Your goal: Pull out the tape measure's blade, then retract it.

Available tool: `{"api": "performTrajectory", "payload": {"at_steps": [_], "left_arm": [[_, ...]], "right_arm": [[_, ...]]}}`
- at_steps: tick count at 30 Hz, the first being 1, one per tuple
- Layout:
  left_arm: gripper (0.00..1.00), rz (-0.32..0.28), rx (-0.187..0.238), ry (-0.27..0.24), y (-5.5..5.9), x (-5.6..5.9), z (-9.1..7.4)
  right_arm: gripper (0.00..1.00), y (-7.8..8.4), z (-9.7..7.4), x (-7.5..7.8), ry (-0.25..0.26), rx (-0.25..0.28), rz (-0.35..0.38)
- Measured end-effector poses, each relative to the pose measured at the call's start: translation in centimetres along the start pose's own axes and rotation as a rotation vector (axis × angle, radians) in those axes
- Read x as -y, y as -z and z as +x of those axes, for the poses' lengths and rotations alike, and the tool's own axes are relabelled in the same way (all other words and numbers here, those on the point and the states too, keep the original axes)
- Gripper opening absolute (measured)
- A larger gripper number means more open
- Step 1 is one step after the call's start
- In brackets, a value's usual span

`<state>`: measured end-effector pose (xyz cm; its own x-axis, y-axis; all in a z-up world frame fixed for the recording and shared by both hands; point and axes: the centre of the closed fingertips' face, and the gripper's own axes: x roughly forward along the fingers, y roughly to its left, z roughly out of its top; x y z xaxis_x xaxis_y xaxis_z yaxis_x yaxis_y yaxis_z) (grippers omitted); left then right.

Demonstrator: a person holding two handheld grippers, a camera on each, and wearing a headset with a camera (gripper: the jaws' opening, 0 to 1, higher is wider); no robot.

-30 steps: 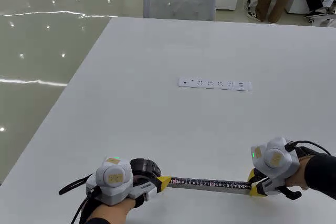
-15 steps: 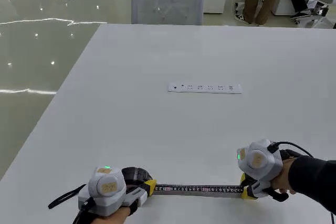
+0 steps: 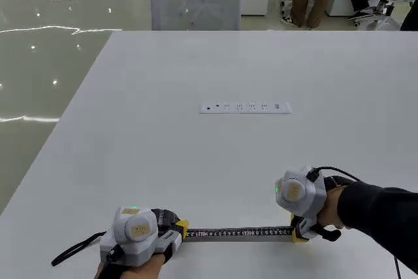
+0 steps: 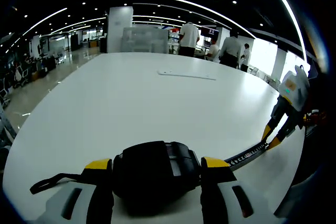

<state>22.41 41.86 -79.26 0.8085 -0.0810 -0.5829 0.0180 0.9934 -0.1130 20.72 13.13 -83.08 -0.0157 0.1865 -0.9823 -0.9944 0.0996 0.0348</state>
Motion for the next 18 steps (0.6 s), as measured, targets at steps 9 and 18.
{"api": "performTrajectory", "payload": {"at_steps": [9,18], "left_arm": [[0.62,0.014,-0.028,0.002,0.18,0.05,0.04],[0.61,0.025,-0.033,0.007,0.24,0.07,0.05]], "right_arm": [[0.12,-0.06,-0.05,-0.04,0.003,0.037,0.015],[0.12,-0.08,0.04,0.01,0.008,0.029,0.008]]}}
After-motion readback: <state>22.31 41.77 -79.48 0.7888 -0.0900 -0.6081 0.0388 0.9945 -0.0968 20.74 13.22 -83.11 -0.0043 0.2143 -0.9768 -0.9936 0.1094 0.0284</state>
